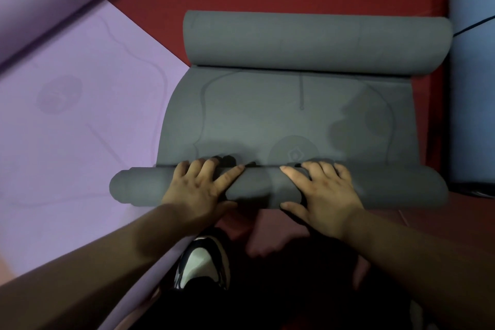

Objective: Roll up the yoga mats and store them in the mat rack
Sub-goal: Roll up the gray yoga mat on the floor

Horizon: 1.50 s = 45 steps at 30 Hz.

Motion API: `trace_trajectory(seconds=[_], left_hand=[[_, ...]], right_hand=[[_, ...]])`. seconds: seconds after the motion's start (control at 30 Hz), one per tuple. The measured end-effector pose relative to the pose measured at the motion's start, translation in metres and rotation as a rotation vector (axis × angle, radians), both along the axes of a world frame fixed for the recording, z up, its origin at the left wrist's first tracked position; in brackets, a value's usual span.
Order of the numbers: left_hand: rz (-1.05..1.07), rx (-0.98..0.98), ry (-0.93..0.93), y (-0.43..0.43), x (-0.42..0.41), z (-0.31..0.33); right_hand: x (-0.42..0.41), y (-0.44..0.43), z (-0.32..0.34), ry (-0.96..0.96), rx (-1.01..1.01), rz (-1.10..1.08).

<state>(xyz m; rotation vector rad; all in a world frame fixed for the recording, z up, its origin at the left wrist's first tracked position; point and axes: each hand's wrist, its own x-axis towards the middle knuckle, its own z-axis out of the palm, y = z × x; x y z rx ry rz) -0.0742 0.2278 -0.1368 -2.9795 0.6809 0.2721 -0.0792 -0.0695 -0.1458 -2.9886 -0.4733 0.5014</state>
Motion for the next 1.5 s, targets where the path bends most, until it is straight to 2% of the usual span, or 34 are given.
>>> trace_trajectory(seconds=[0.13,0.3,0.57,0.8,1.07,1.33,1.5], left_hand=[[0.014,0.005,-0.057,-0.002,-0.013,-0.008],[0.055,0.025,-0.008,-0.003,-0.007,-0.008],[0.029,0.010,-0.005,0.003,0.006,-0.001],[0.021,0.030,-0.023,0.000,0.013,0.001],[0.169,0.035,0.016,-0.020,-0.003,-0.007],[0.098,0.055,0.042,-0.002,0.029,-0.003],[0.075,0.098,0.105,-0.001,0.037,0.002]], right_hand=[[0.011,-0.001,0.004,0.040,-0.014,0.037],[0.014,-0.001,0.007,0.057,-0.019,0.041],[-0.017,0.008,-0.001,-0.099,-0.007,-0.095],[0.006,0.003,-0.001,-0.026,-0.009,-0.082],[0.029,-0.003,0.007,0.082,0.011,-0.057],[0.002,0.011,-0.001,-0.109,-0.014,-0.174],[0.008,0.011,-0.005,-0.119,-0.009,-0.182]])
